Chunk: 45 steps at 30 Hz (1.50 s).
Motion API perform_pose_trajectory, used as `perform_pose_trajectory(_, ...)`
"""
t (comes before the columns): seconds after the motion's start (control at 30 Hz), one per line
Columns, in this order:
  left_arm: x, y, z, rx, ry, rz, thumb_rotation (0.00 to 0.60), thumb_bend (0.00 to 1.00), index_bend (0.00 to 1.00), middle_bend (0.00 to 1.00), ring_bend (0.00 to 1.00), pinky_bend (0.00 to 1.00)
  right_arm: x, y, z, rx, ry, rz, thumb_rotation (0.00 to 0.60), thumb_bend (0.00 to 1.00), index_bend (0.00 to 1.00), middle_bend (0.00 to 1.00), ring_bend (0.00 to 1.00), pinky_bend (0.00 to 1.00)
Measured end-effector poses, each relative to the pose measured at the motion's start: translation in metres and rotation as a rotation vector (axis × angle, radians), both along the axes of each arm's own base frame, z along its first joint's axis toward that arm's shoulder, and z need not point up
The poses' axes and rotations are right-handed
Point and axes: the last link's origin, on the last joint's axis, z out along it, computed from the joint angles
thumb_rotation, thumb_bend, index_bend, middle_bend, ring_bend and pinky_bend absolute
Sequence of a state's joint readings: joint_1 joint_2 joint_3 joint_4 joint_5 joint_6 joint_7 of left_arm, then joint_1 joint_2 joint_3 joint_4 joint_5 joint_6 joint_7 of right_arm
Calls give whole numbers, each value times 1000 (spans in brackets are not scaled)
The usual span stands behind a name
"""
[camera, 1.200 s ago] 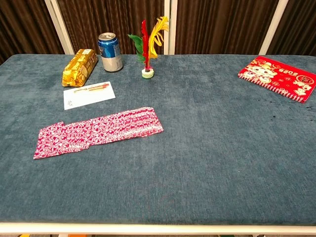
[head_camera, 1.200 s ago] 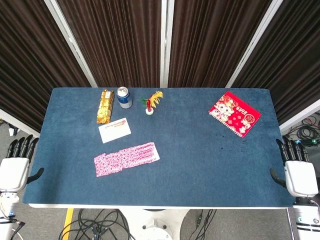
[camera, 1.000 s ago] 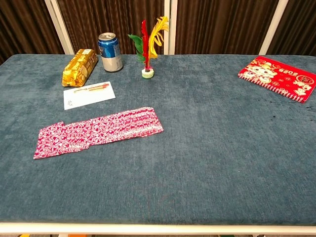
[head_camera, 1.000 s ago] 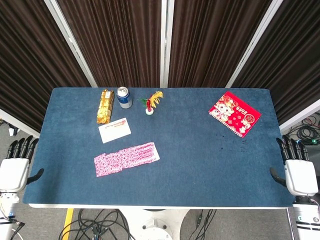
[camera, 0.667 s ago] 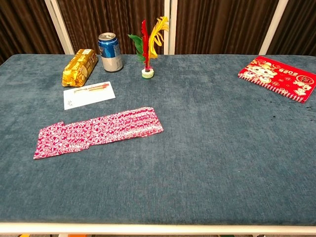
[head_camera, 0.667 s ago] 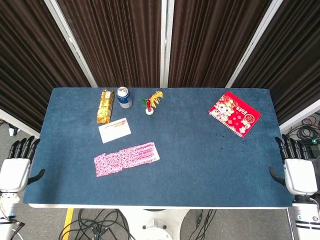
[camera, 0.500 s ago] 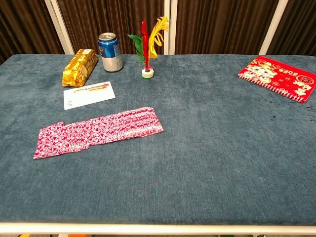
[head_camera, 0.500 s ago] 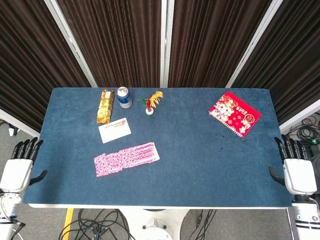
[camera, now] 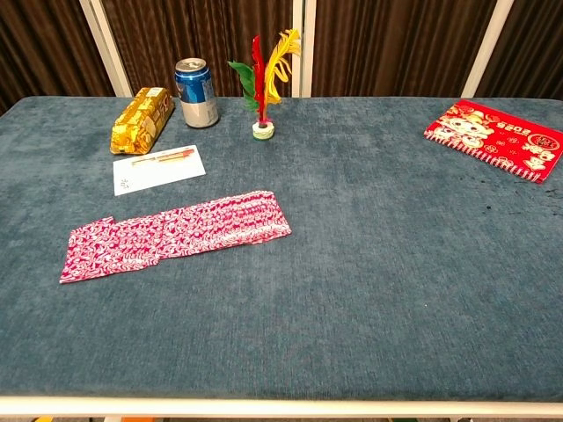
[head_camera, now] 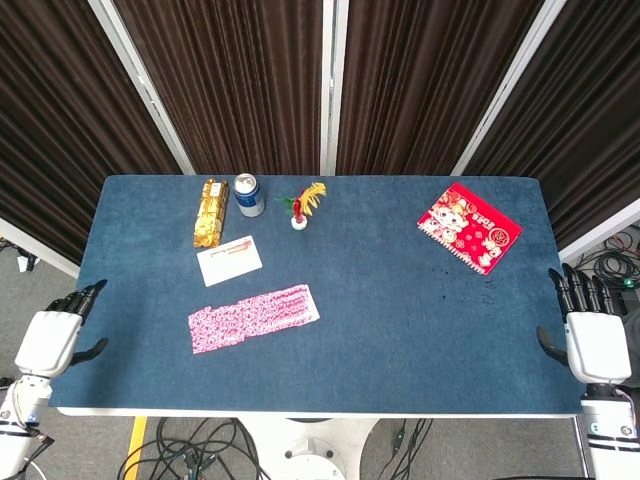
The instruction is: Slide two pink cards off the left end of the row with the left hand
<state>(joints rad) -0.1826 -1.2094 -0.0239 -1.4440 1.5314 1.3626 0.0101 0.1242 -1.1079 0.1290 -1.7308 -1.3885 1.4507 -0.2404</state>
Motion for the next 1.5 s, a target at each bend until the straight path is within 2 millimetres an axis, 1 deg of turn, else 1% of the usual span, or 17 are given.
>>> perform_pose_trajectory(0.07, 0, 1, -3, -31, 3, 6, 600, 316, 59, 524, 602, 676, 1, -3, 1, -7, -1, 1, 600, 233, 0, 0, 0, 0)
perform_pose_trajectory(0.13, 1, 3, -7, -68, 11, 9, 600, 346, 59, 586, 652, 717, 2, -5, 2, -12, -1, 3, 600, 233, 0, 0, 0, 0)
perform_pose_trajectory(0.2, 2, 4, -10, -99, 17, 9, 600, 422, 59, 652, 692, 759, 3, -6, 3, -17, -2, 3, 600, 233, 0, 0, 0, 0)
perform_pose_trajectory(0.27, 3, 4, -13, -128, 18, 14, 600, 555, 59, 720, 738, 802, 3, -8, 3, -17, -3, 0, 600, 233, 0, 0, 0, 0)
perform_pose_trajectory(0.37, 5, 3, -17, -189, 22, 29, 600, 710, 59, 781, 781, 831, 3, -10, 2, -15, -7, -3, 600, 233, 0, 0, 0, 0)
perform_pose_trajectory(0.4, 7, 3, -20, -218, 26, 34, 600, 748, 59, 798, 790, 835, 4, -10, 2, -14, -7, -3, 600, 233, 0, 0, 0, 0)
perform_pose_trajectory(0.47, 10, 1, -24, -263, 37, 38, 600, 792, 75, 825, 803, 836, 4, -11, 2, -13, -9, -1, 600, 233, 0, 0, 0, 0)
perform_pose_trajectory(0.57, 15, -2, -30, -325, 69, 33, 600, 809, 110, 845, 818, 839, 5, -12, 1, -9, -8, 0, 600, 233, 0, 0, 0, 0)
perform_pose_trajectory(0.7, 18, -5, -42, -401, 119, 21, 600, 810, 113, 856, 829, 843, 5, -14, 0, -5, -6, -2, 600, 232, 0, 0, 0, 0)
perform_pose_trajectory(0.87, 25, -2, -56, -433, 138, -10, 600, 810, 113, 857, 830, 842, 4, -17, -2, -3, -7, -8, 600, 233, 0, 0, 0, 0)
perform_pose_trajectory(1.0, 31, 1, -66, -447, 144, -48, 600, 809, 113, 858, 831, 843, 4, -19, -3, -3, -6, -14, 600, 234, 0, 0, 0, 0)
perform_pose_trajectory(1.23, 36, 10, -79, -486, 175, -60, 600, 808, 112, 858, 831, 842, 4, -23, -4, -5, -5, -16, 600, 233, 0, 0, 0, 0)
perform_pose_trajectory(1.5, 52, 20, -100, -524, 212, -116, 600, 807, 112, 857, 831, 841, 3, -26, -4, -10, -12, -21, 600, 234, 0, 0, 0, 0)
